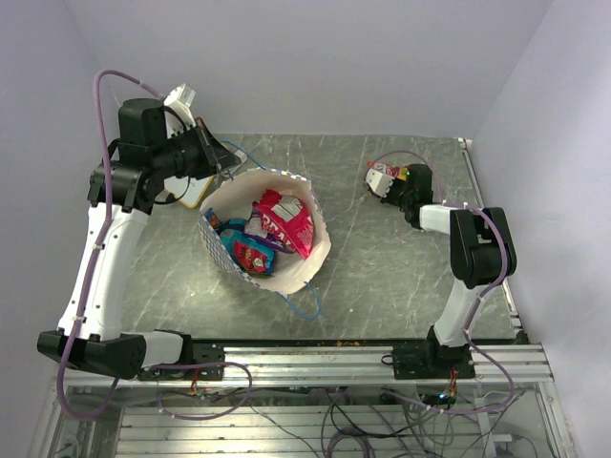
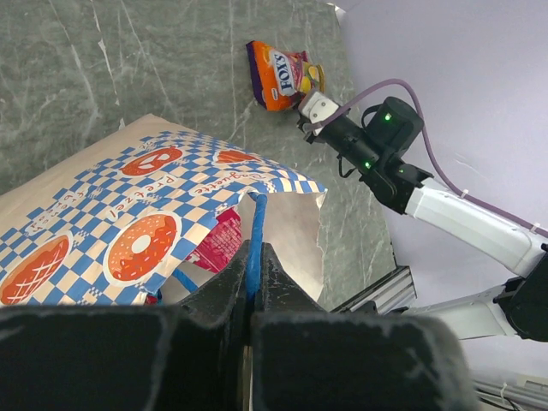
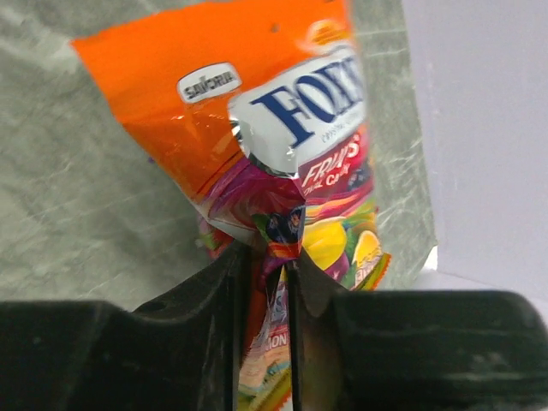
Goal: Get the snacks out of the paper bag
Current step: Place the snack at the center of the board.
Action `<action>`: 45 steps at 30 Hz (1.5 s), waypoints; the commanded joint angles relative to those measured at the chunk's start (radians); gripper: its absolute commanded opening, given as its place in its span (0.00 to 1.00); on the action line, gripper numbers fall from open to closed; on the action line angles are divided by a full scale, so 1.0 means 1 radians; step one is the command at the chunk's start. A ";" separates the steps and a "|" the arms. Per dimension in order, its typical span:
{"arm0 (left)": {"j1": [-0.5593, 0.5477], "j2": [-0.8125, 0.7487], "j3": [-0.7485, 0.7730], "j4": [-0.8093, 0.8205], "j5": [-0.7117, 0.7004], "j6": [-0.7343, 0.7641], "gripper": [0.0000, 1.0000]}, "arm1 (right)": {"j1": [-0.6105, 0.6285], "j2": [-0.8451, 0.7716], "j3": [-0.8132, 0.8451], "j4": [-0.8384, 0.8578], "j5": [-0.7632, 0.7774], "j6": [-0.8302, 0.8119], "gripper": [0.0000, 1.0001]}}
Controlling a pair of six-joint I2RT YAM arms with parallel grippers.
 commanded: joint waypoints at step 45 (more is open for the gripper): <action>-0.014 0.014 -0.001 0.055 0.044 -0.034 0.07 | -0.046 -0.046 0.086 -0.189 0.133 0.535 0.55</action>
